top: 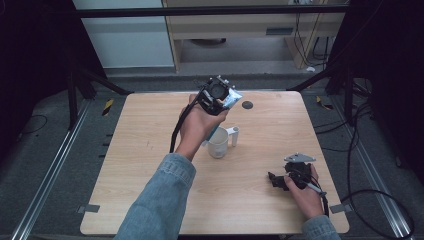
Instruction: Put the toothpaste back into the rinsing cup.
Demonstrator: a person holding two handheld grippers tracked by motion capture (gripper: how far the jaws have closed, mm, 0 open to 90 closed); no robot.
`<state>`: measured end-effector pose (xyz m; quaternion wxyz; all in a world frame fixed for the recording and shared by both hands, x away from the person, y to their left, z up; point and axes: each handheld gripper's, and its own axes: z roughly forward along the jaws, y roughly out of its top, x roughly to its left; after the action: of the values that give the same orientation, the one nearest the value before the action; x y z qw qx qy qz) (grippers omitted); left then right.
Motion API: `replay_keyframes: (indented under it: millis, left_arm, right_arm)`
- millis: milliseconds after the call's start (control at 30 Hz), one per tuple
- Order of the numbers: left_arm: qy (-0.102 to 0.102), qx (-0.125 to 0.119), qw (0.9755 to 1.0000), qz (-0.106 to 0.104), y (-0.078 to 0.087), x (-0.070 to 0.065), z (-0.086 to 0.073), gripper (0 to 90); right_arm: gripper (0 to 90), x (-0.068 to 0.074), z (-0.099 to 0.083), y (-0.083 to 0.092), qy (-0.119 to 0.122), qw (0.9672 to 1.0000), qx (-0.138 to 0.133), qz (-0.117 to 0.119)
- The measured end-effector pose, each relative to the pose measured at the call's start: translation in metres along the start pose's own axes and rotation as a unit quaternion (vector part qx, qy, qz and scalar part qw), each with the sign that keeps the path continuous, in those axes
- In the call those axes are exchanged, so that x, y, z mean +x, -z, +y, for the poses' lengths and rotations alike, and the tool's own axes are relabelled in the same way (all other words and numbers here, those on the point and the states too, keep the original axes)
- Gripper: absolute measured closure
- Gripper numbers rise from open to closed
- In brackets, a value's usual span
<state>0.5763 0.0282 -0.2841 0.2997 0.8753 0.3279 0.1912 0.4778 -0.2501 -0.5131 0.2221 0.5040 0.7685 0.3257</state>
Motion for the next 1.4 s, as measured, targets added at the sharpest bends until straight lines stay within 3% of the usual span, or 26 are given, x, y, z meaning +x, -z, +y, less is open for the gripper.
replay_keyframes:
  millis: [400, 700, 933, 1200, 1333, 1400]
  left_arm:
    - [0.002, -0.047, 0.9988, 0.014, -0.002, -0.011, 0.009, 78.8]
    - [0.020, -0.105, 0.9939, 0.028, -0.006, -0.009, 0.010, 78.8]
    - [0.013, -0.117, 0.9923, 0.038, -0.011, -0.011, 0.008, 78.8]
    - [0.027, -0.151, 0.9875, 0.036, -0.012, -0.011, 0.002, 78.8]
    - [0.022, -0.153, 0.9874, 0.035, -0.013, -0.011, -0.003, 78.7]
    - [0.030, -0.163, 0.9857, 0.029, -0.012, -0.010, -0.007, 78.8]
  right_arm:
    - [0.6, 0.000, 0.000, 0.000, 0.000, 1.0000, 0.000, -0.001]
    - [0.6, 0.000, 0.000, 0.000, -0.003, 1.0000, 0.000, 0.000]
    - [0.6, 0.001, 0.000, 0.000, -0.007, 1.0000, 0.001, 0.001]
    - [0.6, 0.001, 0.000, 0.000, -0.007, 1.0000, 0.001, 0.001]
    - [0.6, 0.001, 0.000, 0.000, -0.007, 1.0000, 0.002, 0.002]
    - [0.6, 0.001, 0.000, 0.000, -0.007, 1.0000, 0.002, 0.002]
